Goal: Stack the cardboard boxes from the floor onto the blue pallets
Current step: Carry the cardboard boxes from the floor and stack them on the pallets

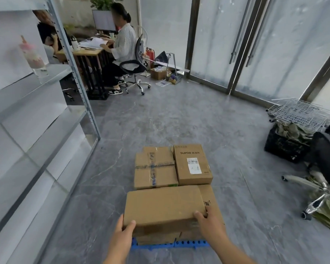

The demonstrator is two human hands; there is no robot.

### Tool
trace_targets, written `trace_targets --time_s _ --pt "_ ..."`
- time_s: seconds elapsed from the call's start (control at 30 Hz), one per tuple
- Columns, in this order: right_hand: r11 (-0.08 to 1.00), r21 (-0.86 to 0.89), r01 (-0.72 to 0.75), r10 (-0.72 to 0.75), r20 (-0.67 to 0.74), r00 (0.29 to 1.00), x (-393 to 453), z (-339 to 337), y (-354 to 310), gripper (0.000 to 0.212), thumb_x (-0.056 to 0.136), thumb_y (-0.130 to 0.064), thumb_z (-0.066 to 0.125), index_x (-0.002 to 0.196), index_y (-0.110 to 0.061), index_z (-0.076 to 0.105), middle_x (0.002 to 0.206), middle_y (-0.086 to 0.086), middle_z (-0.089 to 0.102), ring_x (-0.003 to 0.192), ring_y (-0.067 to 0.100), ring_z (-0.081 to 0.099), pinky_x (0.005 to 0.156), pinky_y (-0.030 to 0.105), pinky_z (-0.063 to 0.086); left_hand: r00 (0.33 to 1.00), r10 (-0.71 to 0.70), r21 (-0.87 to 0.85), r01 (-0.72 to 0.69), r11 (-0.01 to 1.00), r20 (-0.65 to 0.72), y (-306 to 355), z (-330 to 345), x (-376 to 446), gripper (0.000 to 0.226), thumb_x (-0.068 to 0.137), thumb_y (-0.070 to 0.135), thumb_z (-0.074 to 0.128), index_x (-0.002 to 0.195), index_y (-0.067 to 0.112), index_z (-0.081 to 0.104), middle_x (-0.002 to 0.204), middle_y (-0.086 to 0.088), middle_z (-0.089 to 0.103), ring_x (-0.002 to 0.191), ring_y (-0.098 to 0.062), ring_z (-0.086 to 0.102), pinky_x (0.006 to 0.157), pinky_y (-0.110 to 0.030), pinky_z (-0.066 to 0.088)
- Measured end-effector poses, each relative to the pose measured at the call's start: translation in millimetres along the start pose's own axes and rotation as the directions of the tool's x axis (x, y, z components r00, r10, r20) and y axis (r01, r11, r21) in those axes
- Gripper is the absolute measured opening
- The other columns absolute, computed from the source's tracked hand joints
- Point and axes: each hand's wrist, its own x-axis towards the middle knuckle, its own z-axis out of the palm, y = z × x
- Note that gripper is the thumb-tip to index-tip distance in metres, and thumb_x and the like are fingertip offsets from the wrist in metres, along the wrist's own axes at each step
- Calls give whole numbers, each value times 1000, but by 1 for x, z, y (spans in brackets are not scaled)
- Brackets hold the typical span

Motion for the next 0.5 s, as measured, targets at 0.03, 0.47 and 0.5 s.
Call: trace_targets --time_s 0.03,0.47,0.5 --pt "1000 -7 -5 5 -14 1000 3 -1 -3 31 94 -38 45 119 -20 42 97 -5 49 87 15 50 74 30 40 1000 16 8 -16 1000 8 9 2 5 55 96 28 49 146 22 27 145 -3 39 128 -26 40 93 -36 36" --pt "983 177 -44 78 -191 979 68 -125 70 35 93 -33 50 121 -12 49 94 -2 54 84 17 52 69 31 40 986 135 124 -147 981 102 61 167 -9 57 94 24 51 145 24 27 148 -4 32 129 -29 39 105 -48 37" --pt "982 184 -44 81 -198 977 76 -141 79 35 93 -33 50 121 -12 49 92 -3 53 82 16 52 67 31 39 983 147 137 -161 977 107 65 187 -14 57 93 24 51 145 25 28 148 -4 34 128 -29 39 105 -48 37"
